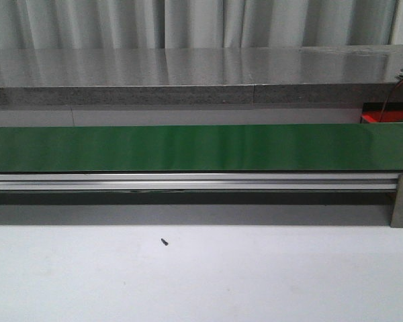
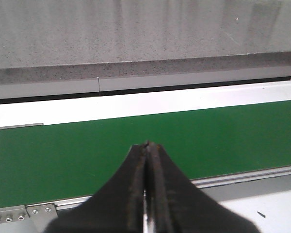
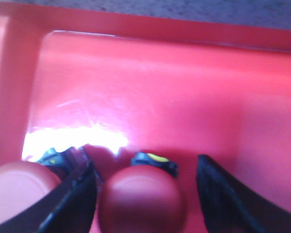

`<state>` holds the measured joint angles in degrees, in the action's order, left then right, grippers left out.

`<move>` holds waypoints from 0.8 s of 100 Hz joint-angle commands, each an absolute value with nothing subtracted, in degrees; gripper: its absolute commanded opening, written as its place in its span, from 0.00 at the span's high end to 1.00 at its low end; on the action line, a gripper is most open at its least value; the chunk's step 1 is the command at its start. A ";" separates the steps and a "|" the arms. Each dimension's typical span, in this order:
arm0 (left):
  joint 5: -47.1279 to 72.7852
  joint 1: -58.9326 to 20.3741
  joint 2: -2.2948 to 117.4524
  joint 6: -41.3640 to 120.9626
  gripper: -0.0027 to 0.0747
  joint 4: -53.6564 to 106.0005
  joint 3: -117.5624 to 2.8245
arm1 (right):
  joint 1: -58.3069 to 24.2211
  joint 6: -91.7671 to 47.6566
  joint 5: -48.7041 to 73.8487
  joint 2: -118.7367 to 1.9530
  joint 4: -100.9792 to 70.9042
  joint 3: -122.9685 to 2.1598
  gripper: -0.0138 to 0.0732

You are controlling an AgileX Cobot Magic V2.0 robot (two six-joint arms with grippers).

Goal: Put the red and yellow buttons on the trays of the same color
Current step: 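Lower the second red button into the red tray and release it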

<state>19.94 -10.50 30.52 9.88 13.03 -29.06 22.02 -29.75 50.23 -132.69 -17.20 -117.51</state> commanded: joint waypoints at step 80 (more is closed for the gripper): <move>15.53 -10.99 30.62 10.03 0.99 13.92 -30.63 | 16.01 -29.91 56.92 -100.35 -22.90 -118.13 0.31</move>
<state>19.94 -10.50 30.52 9.88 13.03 -29.06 17.41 -29.75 58.65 -107.26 -21.01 -118.36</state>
